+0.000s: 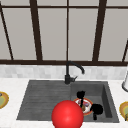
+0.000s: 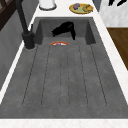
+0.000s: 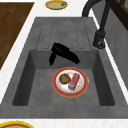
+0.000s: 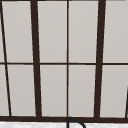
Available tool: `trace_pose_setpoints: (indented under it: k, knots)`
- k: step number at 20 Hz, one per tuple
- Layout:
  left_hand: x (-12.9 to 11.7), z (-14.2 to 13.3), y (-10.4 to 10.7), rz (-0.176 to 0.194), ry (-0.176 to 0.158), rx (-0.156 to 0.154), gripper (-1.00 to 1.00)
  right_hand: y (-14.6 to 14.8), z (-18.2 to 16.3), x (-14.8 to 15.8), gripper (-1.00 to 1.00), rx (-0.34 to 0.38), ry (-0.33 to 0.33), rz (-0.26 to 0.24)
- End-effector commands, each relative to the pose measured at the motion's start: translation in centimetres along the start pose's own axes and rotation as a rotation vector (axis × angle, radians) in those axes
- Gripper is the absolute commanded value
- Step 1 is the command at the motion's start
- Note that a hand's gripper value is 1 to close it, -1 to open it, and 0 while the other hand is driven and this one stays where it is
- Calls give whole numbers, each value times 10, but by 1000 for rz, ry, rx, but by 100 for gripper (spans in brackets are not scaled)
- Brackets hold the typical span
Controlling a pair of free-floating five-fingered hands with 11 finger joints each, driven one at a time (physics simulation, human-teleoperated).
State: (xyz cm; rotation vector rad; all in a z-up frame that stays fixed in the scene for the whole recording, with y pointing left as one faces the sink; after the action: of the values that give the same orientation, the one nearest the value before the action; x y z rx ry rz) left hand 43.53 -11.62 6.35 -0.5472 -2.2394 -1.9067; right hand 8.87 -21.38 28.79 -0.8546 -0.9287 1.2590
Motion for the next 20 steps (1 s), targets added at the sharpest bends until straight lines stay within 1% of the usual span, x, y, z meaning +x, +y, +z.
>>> trace_pose_setpoints:
  k: [1,5,8,9,11,14,16,17,18,19,20]
  knots:
    - [-14,6,-13,32,-100,-57,-100,0,0,0,0,0,0,0]
    - [-29,12,-27,36,-105,-58,-100,0,0,0,0,0,0,0]
    - [-36,13,-32,33,-92,-94,-100,0,0,0,0,0,0,0]
    - [-38,13,-33,34,-91,-101,-100,0,0,0,0,0,0,0]
    - [-40,14,-35,31,-96,-109,-100,0,0,0,0,0,0,0]
    - [-44,15,-39,33,-97,-111,-100,0,0,0,0,0,0,0]
    - [-48,17,-41,36,-101,-96,-100,0,0,0,0,0,0,0]
    - [-51,21,-42,34,-104,-74,-100,0,0,0,0,0,0,0]
    - [-56,29,-45,29,-101,-44,-100,0,0,0,0,0,0,0]
    - [-56,32,-43,26,-99,-36,-100,0,0,0,0,0,0,0]
    - [-56,35,-45,27,-102,-44,-100,0,0,0,0,0,0,0]
